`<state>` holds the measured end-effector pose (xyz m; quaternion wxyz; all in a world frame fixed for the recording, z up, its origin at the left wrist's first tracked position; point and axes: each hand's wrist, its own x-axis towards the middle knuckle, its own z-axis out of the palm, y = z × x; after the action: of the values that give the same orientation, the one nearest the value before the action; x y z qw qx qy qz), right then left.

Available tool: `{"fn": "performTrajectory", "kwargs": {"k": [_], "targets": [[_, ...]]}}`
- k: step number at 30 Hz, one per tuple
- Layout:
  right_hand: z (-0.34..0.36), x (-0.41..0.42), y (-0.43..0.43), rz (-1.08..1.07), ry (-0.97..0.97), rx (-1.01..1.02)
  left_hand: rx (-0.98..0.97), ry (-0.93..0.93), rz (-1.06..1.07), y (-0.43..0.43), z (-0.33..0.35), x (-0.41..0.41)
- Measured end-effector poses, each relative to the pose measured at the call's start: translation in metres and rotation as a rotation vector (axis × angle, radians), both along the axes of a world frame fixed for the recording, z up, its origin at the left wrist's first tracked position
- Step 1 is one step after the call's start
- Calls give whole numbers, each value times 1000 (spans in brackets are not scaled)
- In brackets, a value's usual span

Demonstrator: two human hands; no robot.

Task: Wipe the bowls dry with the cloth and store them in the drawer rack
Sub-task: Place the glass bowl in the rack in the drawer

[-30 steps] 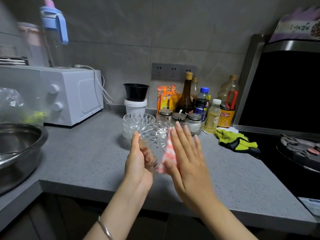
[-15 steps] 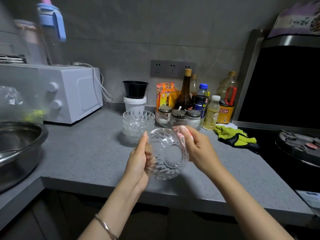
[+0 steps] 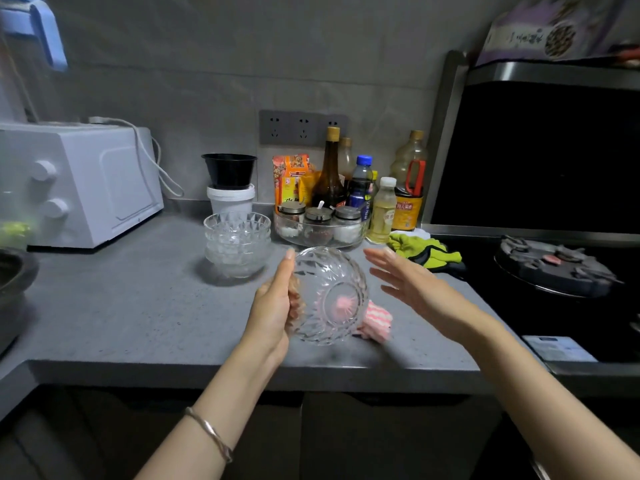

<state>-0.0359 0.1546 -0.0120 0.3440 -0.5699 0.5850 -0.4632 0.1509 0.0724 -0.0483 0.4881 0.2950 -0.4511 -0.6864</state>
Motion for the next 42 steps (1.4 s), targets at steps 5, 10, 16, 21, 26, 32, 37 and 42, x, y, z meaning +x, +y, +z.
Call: {"fn": "performTrajectory", "kwargs": {"k": [5,10,16,21,26,32,37,42], "targets": [[16,-31,48,24,-15,9,-62,-55,-259,32,2,-54],[6,-97,131,-71,-109,77,-142,-179,-551,84,2,-124],[-25,-158,242,-48,-321,203,-206,-248,-962,159,-16,-207],[-59,-201,315,-263,-461,141,-316,-318,-934,208,-48,-281],[-95,-245,353,-545,-583,87,-493,-362,-844,234,-106,-330],[-154,-294,363,-782,-659,140,-768,-635,-772,229,-205,-361],[-191,-320,341,-793,-608,373,-959,-848,-688,240,-265,-385],[-228,-338,320,-723,-615,595,-1050,-998,-628,240,-319,-395]]}}
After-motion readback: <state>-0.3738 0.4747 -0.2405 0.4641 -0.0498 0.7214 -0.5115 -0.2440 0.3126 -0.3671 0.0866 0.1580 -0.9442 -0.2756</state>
